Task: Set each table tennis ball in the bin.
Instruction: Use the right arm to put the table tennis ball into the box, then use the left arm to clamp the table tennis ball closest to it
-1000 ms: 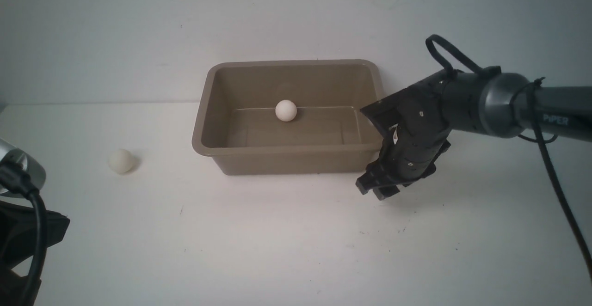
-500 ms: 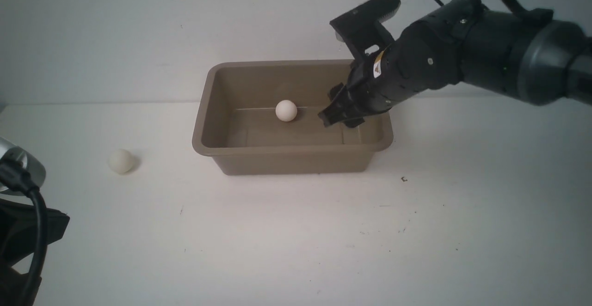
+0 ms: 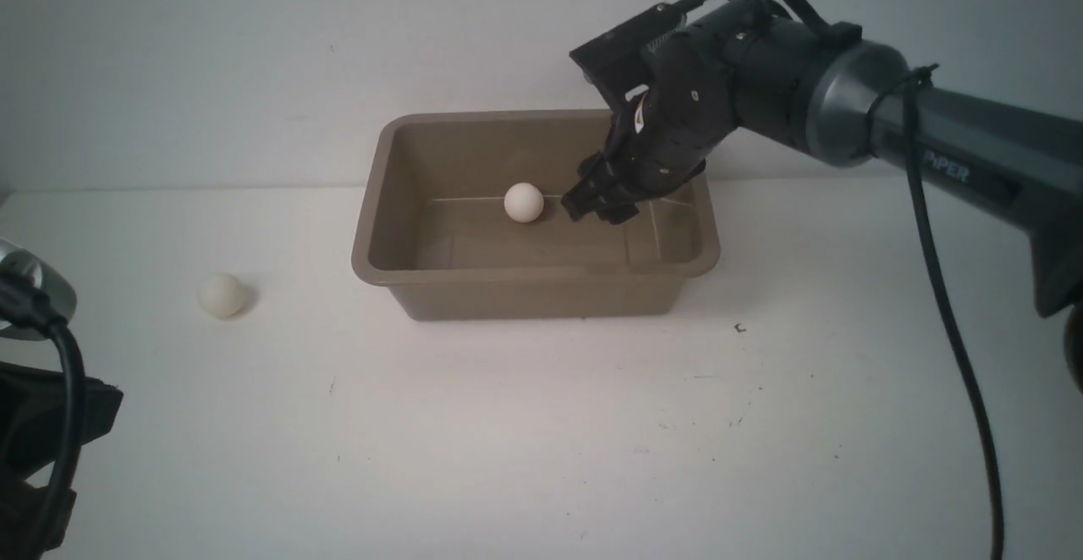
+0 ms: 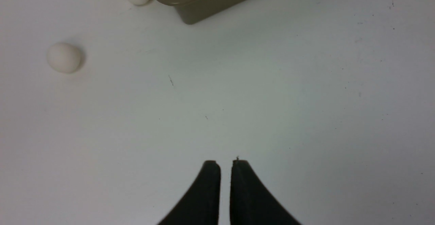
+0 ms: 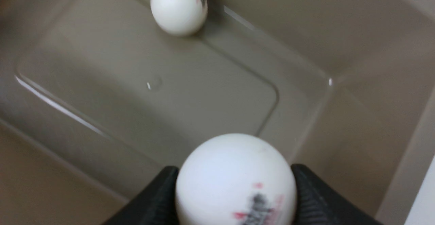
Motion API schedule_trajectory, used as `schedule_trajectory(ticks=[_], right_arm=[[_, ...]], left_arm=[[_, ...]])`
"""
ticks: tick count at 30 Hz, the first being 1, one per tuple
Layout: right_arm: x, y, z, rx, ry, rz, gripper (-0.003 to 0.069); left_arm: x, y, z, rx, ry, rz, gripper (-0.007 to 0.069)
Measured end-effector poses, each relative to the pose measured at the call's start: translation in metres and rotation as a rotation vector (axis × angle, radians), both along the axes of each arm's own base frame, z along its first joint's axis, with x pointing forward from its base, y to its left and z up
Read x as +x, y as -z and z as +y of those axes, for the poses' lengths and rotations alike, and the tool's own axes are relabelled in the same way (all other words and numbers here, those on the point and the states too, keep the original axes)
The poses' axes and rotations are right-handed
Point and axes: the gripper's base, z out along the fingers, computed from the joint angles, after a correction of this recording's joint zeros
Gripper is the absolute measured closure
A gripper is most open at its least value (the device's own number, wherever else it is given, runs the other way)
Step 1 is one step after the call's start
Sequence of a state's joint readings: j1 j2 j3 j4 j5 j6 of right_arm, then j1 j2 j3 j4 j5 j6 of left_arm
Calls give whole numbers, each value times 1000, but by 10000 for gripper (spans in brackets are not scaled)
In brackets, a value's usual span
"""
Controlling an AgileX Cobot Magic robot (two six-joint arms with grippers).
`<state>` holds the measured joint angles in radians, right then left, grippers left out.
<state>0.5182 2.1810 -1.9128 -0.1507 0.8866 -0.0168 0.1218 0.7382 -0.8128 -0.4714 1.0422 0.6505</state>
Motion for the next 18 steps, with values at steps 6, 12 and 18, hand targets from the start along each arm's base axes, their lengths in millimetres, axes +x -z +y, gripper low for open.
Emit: schedule_trajectory(ticks=[6, 12, 18], right_arm=[[-4, -1, -5, -37, 13, 56, 154], [-21, -56, -13, 19, 4, -16, 148], [-74, -159, -37, 176, 11, -125, 172]], left_arm=[[4, -3, 3, -4, -53, -41, 498], [33, -2, 21, 87, -196, -137, 391], [102, 38, 36, 67, -318, -34, 344]])
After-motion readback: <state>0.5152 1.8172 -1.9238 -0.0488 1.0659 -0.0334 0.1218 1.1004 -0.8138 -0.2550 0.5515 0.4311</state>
